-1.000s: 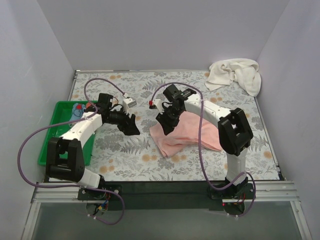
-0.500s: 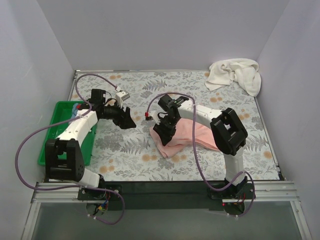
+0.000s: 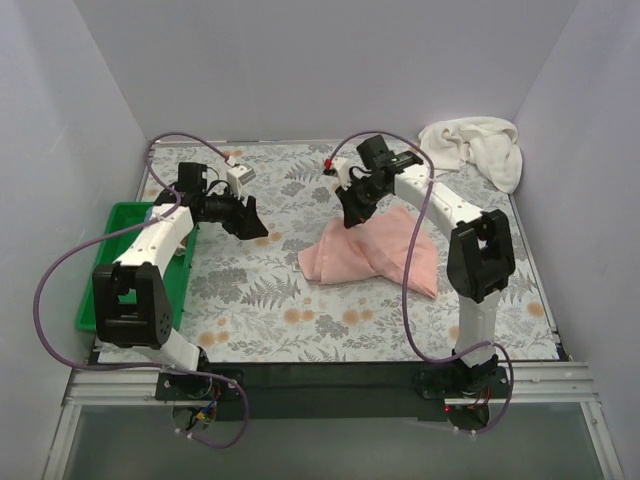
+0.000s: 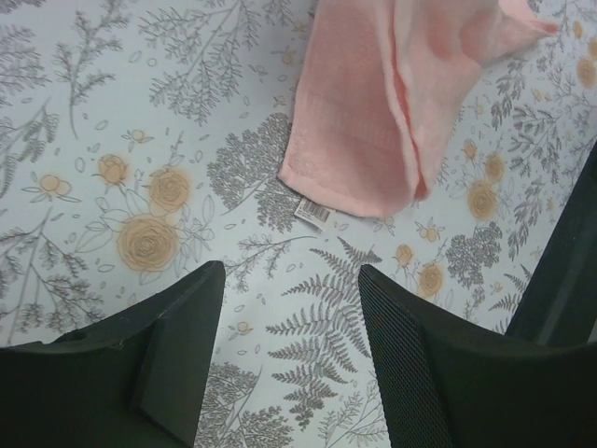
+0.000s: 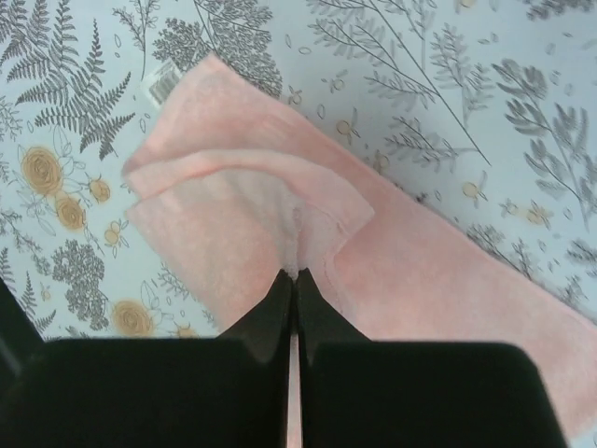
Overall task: Roll the towels
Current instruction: Flatten the towel
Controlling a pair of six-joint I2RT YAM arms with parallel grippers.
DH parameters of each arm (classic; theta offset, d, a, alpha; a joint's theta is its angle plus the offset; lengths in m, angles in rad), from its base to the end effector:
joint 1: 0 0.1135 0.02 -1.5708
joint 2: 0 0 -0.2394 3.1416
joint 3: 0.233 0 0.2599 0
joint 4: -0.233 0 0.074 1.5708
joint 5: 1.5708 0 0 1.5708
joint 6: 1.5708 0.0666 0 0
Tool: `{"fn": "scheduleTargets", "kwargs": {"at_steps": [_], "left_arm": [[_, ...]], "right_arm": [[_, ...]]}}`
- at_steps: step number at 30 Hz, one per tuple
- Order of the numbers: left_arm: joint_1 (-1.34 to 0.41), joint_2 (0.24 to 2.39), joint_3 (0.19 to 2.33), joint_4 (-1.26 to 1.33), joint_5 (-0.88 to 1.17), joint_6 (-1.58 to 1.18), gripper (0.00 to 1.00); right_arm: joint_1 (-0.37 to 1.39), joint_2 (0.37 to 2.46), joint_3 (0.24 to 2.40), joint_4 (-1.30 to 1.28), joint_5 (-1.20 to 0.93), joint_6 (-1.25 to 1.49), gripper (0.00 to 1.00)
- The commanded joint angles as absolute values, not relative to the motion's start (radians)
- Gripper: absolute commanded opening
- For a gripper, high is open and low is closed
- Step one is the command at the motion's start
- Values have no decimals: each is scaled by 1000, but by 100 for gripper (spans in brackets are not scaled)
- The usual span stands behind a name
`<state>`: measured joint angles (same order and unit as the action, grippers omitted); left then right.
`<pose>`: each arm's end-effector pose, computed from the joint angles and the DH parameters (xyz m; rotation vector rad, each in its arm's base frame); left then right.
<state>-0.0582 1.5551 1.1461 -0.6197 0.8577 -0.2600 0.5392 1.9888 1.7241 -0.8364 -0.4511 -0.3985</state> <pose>0.3293 -0.0696 0.2067 0.0637 2.4993 -1.2289 0.3606 0.2496 0.2046 -1.3193 2.2847 0.6472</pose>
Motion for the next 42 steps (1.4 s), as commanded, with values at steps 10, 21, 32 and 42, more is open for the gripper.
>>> {"fn": "scheduleTargets", "kwargs": {"at_steps": [10,21,32,42], "left_arm": [[-2,1588,1266,-629,861,-239,55],[31,1562,1216,-646,847,-244,67],[158,1585,1267,-678,910,-278,68],[167,1546,1259,-696,877,-250,70]], "right_arm": [[923,1593,1205,-824,-520,-549,1],[1069,1643,1250,-787,-367,-462,50],[1319,1663,1149,-687,-315,-387,55],[1465,1762,1144,-612,-74,-315,81]]}}
